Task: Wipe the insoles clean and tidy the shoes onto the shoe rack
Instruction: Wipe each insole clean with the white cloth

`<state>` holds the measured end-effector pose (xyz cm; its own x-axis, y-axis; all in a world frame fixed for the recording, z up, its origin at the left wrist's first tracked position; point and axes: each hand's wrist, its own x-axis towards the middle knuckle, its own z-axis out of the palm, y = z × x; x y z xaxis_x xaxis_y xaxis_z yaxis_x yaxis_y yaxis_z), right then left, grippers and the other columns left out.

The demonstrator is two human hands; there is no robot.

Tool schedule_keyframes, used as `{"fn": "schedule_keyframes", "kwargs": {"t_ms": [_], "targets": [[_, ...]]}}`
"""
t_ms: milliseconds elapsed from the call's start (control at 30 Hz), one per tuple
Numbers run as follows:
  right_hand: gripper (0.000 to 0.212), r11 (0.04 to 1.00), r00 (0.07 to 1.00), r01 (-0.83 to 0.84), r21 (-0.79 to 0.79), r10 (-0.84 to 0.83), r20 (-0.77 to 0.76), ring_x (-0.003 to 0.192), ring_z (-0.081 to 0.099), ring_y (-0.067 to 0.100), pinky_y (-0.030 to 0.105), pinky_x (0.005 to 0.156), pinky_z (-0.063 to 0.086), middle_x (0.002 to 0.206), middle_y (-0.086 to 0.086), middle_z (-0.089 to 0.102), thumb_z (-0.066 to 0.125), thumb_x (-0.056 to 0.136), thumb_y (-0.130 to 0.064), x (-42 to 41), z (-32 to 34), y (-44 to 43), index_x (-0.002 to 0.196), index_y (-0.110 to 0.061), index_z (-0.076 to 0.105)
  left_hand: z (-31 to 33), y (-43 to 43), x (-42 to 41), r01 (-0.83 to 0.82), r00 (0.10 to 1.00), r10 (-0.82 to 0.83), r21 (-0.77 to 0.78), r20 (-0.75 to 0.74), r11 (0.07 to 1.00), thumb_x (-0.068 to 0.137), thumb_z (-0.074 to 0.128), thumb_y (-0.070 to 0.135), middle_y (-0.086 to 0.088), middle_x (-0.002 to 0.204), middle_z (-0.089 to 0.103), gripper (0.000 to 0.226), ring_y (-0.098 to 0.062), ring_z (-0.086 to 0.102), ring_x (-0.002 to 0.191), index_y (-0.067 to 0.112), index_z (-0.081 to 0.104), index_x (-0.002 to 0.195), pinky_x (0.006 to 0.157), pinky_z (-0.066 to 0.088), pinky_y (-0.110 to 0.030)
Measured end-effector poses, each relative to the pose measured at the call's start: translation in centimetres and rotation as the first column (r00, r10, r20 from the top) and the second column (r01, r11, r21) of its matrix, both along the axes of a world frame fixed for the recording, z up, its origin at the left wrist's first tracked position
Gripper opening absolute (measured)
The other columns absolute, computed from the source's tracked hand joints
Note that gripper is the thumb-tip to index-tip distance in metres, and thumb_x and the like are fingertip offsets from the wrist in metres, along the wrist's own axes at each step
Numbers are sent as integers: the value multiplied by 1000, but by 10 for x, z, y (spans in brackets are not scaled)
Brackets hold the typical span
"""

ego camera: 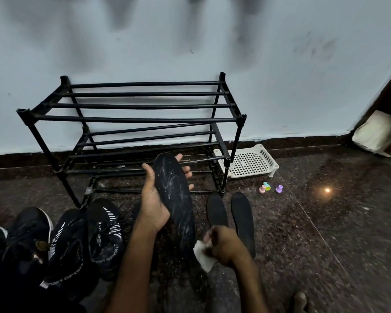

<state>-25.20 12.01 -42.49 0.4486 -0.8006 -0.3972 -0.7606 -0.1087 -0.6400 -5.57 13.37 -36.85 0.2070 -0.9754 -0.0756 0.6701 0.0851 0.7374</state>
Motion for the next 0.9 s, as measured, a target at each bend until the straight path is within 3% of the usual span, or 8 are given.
{"fn": "schedule_keyframes", "kwargs": {"t_ms": [100,200,300,433,500,567,700,900], "targets": [[17,996,955,40,82,-62,291,70,56,13,33,67,49,75,0,58,80,76,-22,-7,-4,-2,87,-22,67,-5,1,7,12,997,-15,-47,-76,999,90,19,76,-19,123,59,89,-31,55,117,12,50,143,114,27,-63],[21,974,750,98,202,-206,628,70,59,16,30,66,49,77,3,64,79,80,-12,3,4,-5,96,-10,66,-4,1,8,4,995,-10,-63,-102,998,89,20,77,-18,120,61,89,-29,58,111,12,52,141,114,26,-63],[18,988,814,83,134,-145,563,65,60,7,22,62,49,74,-2,66,75,81,0,18,-1,8,92,-11,67,-1,0,8,-23,996,17,-69,-92,997,88,22,77,-18,119,61,89,-30,60,109,12,53,140,113,28,-63],[14,967,942,173,186,-218,257,64,46,7,20,67,44,70,-5,51,72,84,-15,21,-40,20,76,-25,65,-2,2,12,-37,997,32,-70,-72,997,88,23,78,-19,120,60,89,-31,59,111,13,53,141,109,36,-60],[17,915,874,345,210,-394,284,66,49,5,18,68,44,74,-6,54,71,85,-12,18,-39,17,84,-23,59,-3,2,14,-36,997,33,-41,-70,999,88,23,78,-20,121,60,87,-32,58,111,14,54,139,106,39,-59],[33,904,834,417,94,-422,355,71,57,2,19,71,48,77,-7,62,81,77,-13,14,-29,8,90,-25,53,-4,3,12,-33,998,34,31,-52,999,88,23,78,-21,120,61,87,-32,60,108,15,57,137,98,45,-57],[25,807,617,585,77,-505,604,74,71,22,41,72,58,77,3,74,84,75,-14,6,6,-15,89,-18,64,-15,5,1,21,1000,-19,238,-13,971,85,25,79,-22,122,65,89,-35,66,102,12,62,130,83,56,-53],[7,743,328,645,180,-482,812,80,70,16,28,67,55,87,5,75,75,84,-14,19,47,-23,90,-12,72,-19,11,-19,139,990,-123,320,-69,937,87,26,77,-28,124,63,88,-36,68,95,9,62,129,81,57,-54]]}}
